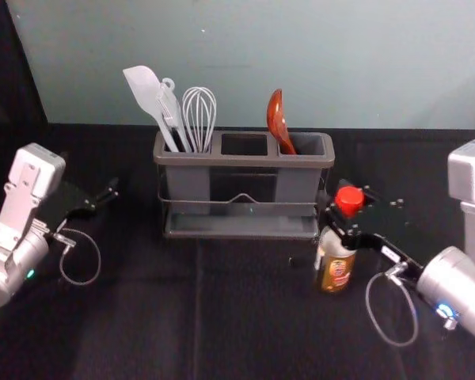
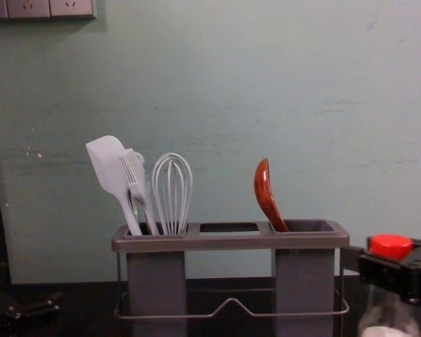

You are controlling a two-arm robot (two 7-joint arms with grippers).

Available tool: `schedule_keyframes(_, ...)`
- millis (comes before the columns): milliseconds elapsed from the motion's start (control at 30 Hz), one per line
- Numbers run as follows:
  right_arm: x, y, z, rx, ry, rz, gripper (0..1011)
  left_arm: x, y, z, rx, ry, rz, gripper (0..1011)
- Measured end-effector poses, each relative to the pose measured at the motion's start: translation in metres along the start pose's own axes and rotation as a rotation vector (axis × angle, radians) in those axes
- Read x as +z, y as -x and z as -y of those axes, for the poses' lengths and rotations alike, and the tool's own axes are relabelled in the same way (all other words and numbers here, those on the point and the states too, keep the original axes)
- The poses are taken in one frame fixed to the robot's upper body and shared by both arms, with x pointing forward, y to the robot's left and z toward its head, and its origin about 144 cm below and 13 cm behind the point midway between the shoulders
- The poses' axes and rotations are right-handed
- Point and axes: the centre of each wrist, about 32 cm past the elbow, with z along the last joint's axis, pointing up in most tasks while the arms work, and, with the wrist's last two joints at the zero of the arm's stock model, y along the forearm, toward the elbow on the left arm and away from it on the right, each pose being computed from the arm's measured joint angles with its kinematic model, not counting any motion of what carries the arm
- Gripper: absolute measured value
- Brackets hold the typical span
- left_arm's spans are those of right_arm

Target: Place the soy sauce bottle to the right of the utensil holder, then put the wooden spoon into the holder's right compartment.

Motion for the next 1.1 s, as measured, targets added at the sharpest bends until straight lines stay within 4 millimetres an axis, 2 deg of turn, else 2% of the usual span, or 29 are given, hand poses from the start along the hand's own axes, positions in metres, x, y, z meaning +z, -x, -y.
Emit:
schedule_keyframes(367,-0.005,-0.019,0.006,-0.072,-0.001,0.007,383,0.0,0.0,0.0,0.0,0.0,0.0,1005)
schedule_keyframes(633,-0.004,-0.031,-0.007,-0.104,-0.023,0.007,383,0.0,0.0,0.0,0.0,0.0,0.0,1005)
schedule_keyframes(1100,-0.007,-0.048,-0.045,-0.147,-0.035,-0.012,383,0.0,0.0,0.0,0.0,0.0,0.0,1005)
